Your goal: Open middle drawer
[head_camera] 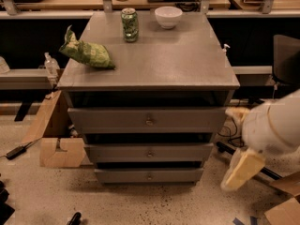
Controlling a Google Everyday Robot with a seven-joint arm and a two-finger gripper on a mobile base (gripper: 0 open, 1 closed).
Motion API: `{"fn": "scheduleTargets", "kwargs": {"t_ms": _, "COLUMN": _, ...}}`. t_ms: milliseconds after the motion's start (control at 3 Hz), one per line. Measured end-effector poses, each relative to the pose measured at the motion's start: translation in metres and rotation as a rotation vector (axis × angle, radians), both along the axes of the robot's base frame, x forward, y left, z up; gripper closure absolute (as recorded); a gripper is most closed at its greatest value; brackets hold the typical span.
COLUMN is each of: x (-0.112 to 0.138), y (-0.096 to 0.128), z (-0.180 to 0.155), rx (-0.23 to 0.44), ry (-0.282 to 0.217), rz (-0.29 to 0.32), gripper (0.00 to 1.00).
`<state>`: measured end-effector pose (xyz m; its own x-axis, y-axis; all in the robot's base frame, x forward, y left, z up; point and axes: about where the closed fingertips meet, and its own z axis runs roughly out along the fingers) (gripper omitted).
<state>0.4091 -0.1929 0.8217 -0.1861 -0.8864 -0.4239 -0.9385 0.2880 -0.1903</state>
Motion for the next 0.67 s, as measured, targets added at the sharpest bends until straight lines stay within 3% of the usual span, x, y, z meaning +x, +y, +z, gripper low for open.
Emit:
{"fn": "scheduleTargets", "kwargs": {"t_ms": 333, "x": -0.006, "y": 0.006, "z": -0.086, "rx": 0.021, "ry": 0.025, "rz": 0.002, "gripper": 0.0}}
{"fn": "scheduleTargets", "kwargs": {"t_ms": 667, "x": 0.033, "y": -0.004, "z": -0.133, "rx": -0.022, "ry": -0.06, "rz": -0.039, "gripper": 0.0}}
